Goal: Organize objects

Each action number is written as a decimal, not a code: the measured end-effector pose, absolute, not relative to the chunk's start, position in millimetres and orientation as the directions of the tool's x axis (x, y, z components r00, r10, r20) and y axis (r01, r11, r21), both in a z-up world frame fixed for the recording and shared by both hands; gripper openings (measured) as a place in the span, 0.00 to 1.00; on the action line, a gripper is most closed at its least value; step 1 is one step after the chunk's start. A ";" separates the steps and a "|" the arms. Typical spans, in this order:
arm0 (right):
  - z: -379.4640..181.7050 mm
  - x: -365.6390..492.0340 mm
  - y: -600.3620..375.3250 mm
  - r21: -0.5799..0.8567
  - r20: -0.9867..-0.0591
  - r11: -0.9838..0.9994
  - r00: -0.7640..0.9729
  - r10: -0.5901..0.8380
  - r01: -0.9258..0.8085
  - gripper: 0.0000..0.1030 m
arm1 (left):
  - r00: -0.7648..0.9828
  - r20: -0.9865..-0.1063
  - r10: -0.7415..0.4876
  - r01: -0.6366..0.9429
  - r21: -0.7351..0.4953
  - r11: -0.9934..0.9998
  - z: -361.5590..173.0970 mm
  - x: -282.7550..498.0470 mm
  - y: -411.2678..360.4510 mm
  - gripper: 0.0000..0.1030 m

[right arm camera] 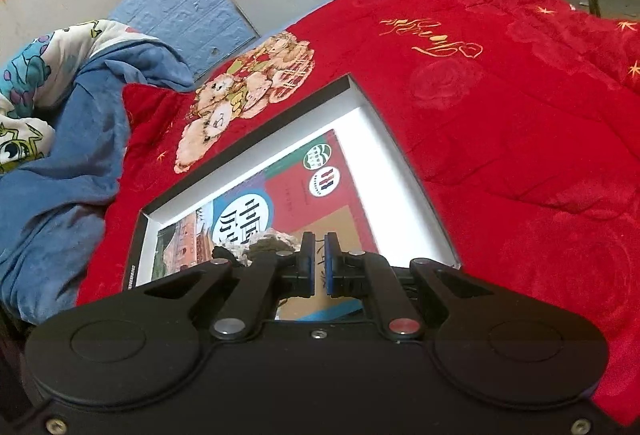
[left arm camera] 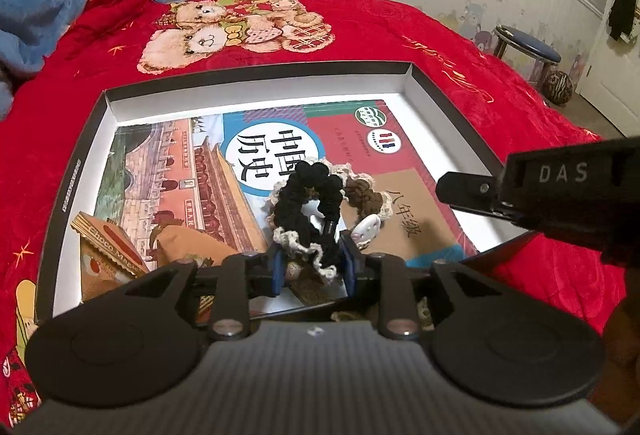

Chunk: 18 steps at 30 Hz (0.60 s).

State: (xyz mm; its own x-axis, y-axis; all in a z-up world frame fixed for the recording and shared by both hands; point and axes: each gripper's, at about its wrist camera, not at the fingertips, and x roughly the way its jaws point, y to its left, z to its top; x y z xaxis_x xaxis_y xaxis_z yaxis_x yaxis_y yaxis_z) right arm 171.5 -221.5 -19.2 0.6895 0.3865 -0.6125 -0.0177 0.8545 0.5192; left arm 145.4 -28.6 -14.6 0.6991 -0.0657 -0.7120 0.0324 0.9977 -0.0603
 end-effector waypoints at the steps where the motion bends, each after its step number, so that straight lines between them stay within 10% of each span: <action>1: -19.4 171.6 -221.7 0.522 -0.611 0.853 0.690 0.389 -0.019 0.07 | 0.700 -0.711 -0.065 0.031 -0.061 0.998 -15.0 145.8 -28.4 0.46; 18: -23.9 173.0 -221.4 0.525 -0.617 0.851 0.682 0.393 -0.015 0.08 | 0.695 -0.717 -0.057 0.027 -0.054 0.998 -14.4 147.5 -25.4 0.63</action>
State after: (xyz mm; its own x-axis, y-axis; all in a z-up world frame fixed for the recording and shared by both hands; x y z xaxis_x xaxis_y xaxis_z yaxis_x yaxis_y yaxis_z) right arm 173.0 -221.4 -23.9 0.6815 0.3929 -0.6174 -0.0149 0.8509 0.5251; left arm 147.5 -25.4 -14.4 0.6947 -0.0573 -0.7171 0.0266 0.9982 -0.0540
